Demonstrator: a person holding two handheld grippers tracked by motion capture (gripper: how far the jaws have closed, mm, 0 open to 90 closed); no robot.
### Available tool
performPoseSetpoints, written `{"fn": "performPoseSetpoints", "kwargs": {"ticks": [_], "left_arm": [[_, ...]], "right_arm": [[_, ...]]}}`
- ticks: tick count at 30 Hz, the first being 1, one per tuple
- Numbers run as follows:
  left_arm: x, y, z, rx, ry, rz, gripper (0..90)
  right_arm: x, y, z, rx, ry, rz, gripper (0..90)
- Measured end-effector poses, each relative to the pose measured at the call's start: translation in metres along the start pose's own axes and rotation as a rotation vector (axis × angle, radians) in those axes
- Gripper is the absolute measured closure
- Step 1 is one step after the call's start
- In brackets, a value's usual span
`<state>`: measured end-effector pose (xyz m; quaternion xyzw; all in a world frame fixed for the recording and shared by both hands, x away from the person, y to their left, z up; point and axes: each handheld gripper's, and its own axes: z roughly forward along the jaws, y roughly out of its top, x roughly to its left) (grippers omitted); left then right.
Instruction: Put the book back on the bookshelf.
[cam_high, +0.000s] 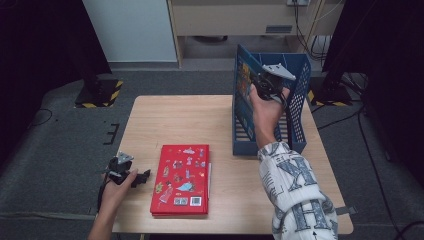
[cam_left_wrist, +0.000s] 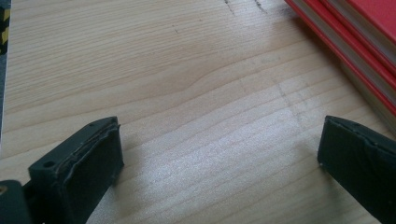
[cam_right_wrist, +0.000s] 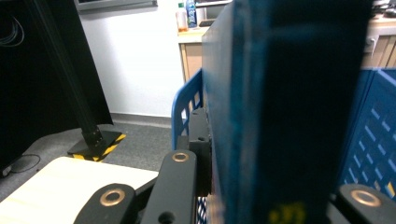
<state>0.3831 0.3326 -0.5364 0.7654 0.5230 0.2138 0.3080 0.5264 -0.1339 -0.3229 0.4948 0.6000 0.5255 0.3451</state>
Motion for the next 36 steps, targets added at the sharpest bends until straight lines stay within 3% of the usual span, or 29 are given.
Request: {"fn": "performPoseSetpoints", "kwargs": {"ticks": [9,13,20,28,36], "left_arm": [[0.000,0.000,0.000,0.000,0.000,0.000,0.0],[0.000,0.000,0.000,-0.001,-0.001,0.000,0.0],[-0.001,0.000,0.000,0.000,-0.002,0.001,0.0],[-0.001,0.000,0.000,0.000,-0.002,0.002,0.0],[-0.001,0.000,0.000,0.000,-0.002,0.002,0.0]], "right_arm": [[0.000,-0.010,0.001,0.038,-0.005,-0.001,81.4],[0.002,-0.013,-0.003,0.054,-0.004,-0.031,81.5],[0.000,-0.014,-0.013,0.103,0.004,-0.038,81.1],[-0.007,-0.018,-0.018,0.153,0.010,-0.019,80.8],[-0.008,-0.016,-0.021,0.169,0.031,-0.018,77.2]]}}
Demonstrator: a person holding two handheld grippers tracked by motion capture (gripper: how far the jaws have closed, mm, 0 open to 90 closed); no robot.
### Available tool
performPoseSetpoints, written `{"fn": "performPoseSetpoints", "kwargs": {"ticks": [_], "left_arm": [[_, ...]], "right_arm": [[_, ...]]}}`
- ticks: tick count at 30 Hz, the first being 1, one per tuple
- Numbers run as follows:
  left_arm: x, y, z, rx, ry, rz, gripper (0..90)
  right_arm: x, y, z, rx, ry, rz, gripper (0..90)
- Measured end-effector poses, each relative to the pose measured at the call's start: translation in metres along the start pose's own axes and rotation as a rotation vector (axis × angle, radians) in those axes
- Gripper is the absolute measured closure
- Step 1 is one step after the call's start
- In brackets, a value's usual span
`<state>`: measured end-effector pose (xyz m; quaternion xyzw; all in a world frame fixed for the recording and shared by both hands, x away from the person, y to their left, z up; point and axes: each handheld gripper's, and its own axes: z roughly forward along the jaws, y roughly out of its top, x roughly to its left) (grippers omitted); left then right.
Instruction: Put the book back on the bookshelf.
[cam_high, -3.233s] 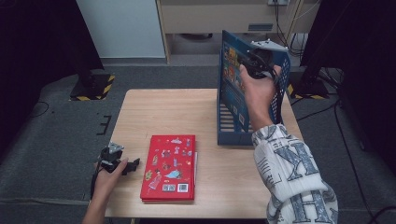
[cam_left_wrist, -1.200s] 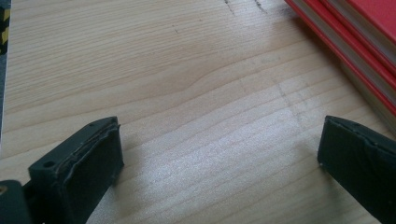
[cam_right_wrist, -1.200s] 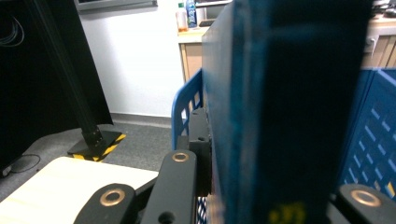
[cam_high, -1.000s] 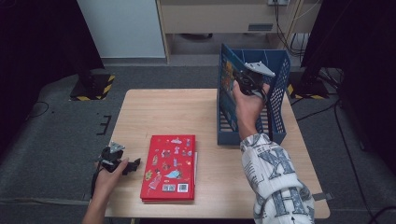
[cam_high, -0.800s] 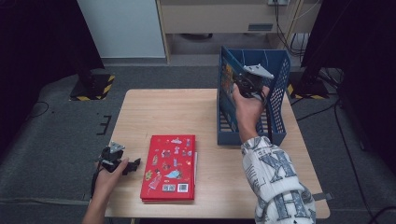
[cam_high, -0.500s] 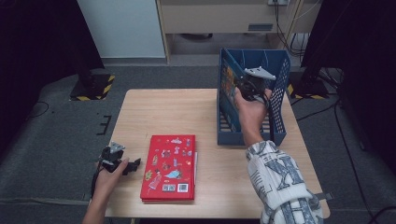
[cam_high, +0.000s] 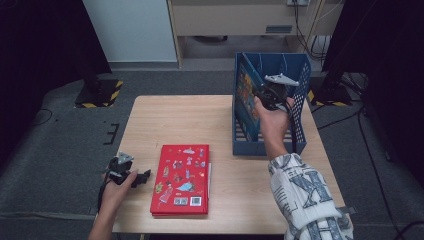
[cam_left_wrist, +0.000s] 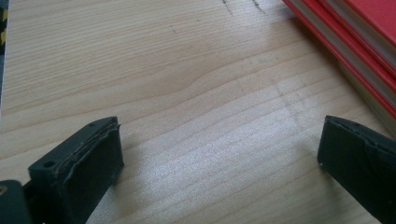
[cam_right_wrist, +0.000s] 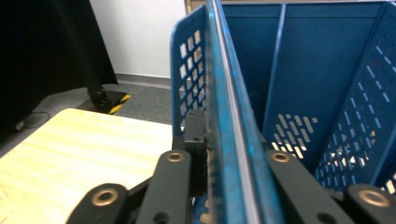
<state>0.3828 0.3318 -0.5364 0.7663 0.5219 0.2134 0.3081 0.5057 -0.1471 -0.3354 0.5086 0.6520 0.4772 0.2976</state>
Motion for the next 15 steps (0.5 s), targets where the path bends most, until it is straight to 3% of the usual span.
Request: {"fn": "performPoseSetpoints", "kwargs": {"ticks": [9,15], "left_arm": [[0.000,0.000,0.000,0.000,0.000,0.000,0.0],[0.000,0.000,0.000,0.000,-0.001,0.000,0.0]], "right_arm": [[0.004,0.017,-0.008,0.034,0.033,-0.056,61.3],[0.002,0.027,-0.009,0.064,0.053,-0.089,60.4]]}}
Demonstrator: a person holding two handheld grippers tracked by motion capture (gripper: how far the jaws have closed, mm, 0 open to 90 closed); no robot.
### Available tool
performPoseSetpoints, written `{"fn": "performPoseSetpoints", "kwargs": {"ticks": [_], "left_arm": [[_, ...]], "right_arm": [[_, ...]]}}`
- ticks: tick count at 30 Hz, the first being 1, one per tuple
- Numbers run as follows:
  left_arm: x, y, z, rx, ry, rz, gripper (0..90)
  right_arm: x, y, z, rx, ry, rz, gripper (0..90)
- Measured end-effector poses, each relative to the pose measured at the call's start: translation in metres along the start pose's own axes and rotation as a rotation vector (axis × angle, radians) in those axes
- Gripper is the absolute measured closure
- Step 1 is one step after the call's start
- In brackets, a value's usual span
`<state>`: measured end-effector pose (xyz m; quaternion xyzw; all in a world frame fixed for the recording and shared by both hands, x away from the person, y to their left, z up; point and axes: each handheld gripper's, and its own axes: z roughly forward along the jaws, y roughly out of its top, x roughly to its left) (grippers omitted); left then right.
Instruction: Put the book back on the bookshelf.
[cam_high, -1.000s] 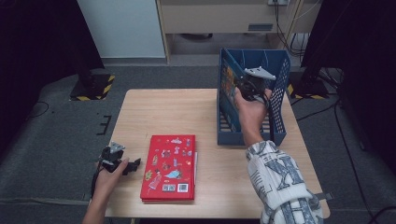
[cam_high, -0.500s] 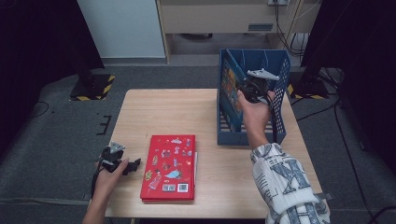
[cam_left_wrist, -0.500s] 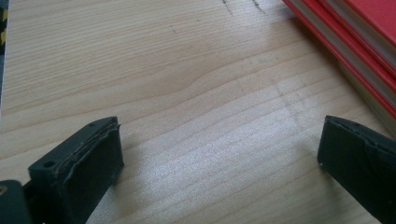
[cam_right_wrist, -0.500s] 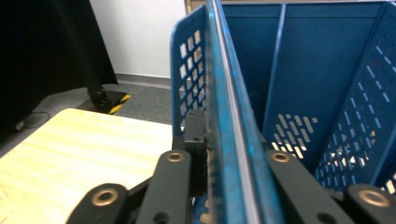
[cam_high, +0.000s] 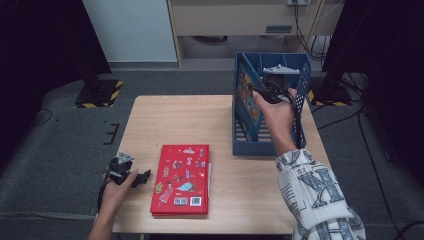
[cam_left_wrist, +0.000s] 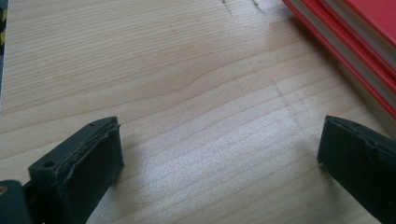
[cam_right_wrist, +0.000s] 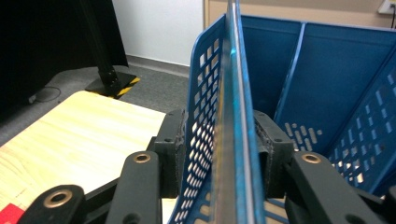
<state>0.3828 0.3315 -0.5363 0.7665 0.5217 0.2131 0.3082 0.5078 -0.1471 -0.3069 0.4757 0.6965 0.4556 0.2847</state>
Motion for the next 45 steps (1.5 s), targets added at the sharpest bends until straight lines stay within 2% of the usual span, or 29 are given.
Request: {"fn": "performPoseSetpoints", "kwargs": {"ticks": [7,15,23,29,38,45], "left_arm": [[0.000,0.000,0.000,-0.004,-0.001,-0.003,0.0],[-0.001,0.000,0.001,-0.006,-0.002,-0.004,0.0],[-0.001,0.000,0.001,-0.007,-0.004,-0.002,0.0],[-0.001,0.001,0.001,-0.007,-0.006,-0.001,0.0],[-0.002,0.001,0.001,-0.006,-0.006,0.001,0.0],[-0.002,0.001,0.001,-0.006,-0.007,0.001,0.0]], "right_arm": [[0.002,0.007,0.002,0.017,0.004,-0.031,68.5],[0.008,0.009,0.006,0.029,-0.001,-0.051,69.4],[0.009,0.008,0.011,0.041,-0.011,-0.042,70.2],[0.006,0.008,0.010,0.046,-0.015,-0.044,76.4],[0.007,0.010,0.012,0.061,-0.023,-0.043,77.6],[0.008,0.010,0.011,0.058,-0.035,-0.025,79.9]]}}
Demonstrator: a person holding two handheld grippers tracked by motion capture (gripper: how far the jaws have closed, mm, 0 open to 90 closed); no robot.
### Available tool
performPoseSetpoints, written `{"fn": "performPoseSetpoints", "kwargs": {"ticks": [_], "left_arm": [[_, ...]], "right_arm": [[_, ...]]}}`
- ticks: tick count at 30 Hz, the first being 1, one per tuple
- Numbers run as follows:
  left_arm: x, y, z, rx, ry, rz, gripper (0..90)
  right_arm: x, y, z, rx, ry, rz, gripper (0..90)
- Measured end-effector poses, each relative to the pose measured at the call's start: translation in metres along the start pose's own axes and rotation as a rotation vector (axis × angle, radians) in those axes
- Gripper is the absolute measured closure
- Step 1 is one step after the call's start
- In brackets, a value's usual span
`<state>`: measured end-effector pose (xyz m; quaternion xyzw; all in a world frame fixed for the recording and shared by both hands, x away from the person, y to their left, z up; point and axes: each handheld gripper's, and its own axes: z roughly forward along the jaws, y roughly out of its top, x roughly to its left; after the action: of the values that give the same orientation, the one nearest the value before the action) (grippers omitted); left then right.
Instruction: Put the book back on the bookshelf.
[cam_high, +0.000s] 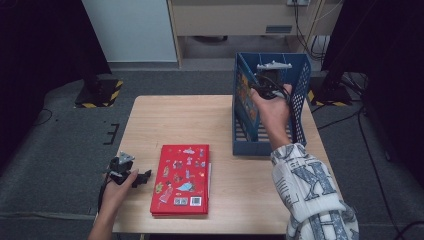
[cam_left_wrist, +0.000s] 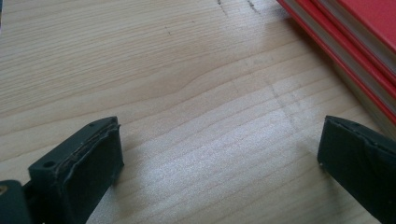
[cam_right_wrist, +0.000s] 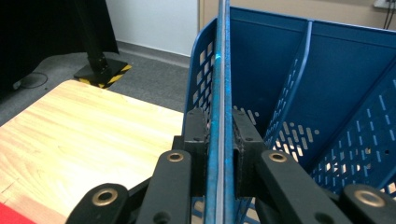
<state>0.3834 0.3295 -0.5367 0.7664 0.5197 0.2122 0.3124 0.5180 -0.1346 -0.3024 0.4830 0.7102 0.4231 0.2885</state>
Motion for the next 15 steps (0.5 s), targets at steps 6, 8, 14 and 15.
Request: {"fn": "performPoseSetpoints", "kwargs": {"ticks": [6,8,14,15], "left_arm": [[0.0000,0.0000,0.0000,0.000,0.000,0.000,0.0],[0.0000,0.0000,0.0000,0.000,0.000,0.001,0.0],[0.0000,0.0000,0.0000,0.000,-0.001,0.000,0.0],[0.0000,0.0000,0.0000,0.000,-0.001,0.000,0.0]], "right_arm": [[-0.0032,-0.0027,-0.0013,-0.024,-0.022,0.020,82.2],[-0.0015,-0.0038,-0.0014,-0.033,-0.029,0.024,82.3],[0.0002,-0.0035,-0.0001,-0.055,-0.044,0.032,82.5],[0.0006,-0.0033,0.0002,-0.061,-0.047,0.034,82.5]]}}
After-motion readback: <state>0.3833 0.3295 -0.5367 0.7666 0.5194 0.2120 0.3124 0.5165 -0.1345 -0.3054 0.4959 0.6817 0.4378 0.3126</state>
